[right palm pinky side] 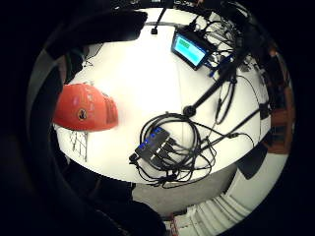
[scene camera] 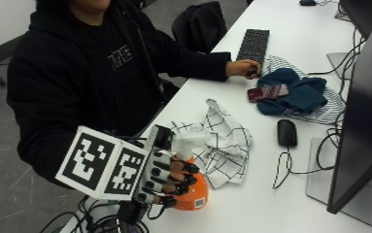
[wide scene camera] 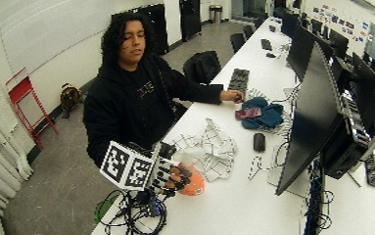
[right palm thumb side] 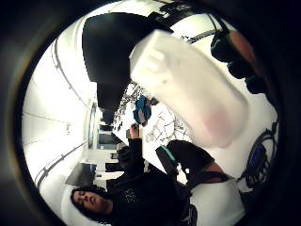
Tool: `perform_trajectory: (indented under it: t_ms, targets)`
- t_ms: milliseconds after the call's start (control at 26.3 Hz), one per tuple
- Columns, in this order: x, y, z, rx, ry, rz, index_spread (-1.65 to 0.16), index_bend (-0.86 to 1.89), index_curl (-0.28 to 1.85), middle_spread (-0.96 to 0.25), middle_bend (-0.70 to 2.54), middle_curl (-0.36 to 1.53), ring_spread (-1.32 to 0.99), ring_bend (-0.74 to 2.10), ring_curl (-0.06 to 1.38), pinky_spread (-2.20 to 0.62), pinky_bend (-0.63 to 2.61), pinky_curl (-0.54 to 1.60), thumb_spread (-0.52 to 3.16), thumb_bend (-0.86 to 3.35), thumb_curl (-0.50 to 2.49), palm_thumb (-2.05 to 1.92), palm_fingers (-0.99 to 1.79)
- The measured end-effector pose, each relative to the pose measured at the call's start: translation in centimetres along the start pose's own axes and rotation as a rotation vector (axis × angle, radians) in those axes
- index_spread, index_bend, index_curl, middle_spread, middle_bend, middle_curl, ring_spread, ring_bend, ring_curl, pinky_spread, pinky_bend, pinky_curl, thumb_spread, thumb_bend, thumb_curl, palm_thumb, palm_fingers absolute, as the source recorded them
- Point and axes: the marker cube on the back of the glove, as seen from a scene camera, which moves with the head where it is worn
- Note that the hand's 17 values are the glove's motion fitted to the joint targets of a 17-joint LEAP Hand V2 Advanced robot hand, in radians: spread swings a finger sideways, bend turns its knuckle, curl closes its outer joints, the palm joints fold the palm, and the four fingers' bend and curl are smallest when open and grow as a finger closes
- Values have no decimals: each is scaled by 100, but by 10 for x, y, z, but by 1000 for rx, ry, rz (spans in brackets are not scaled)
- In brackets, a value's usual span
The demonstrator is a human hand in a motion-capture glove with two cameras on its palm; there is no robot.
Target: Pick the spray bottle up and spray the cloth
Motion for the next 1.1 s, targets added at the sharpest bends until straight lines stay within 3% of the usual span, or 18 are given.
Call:
perform_trajectory:
  t_ms: [342,608,913,1103]
  targets:
    - [1,8,17,60,-427,-59,-34,20,28,-20,30,39,-24,47,36,-6,19,31,96,4,33,66,112]
    - [-6,5,42,206,-683,64,-32,18,31,-23,34,42,-25,46,37,-13,22,33,87,6,40,82,122]
    - [-9,-4,48,438,-611,114,-30,23,38,-23,44,47,-27,52,41,-29,35,38,57,0,50,89,147]
    - [-9,-5,47,481,-585,99,-29,26,42,-23,51,50,-27,56,43,-31,37,38,50,-2,55,91,147]
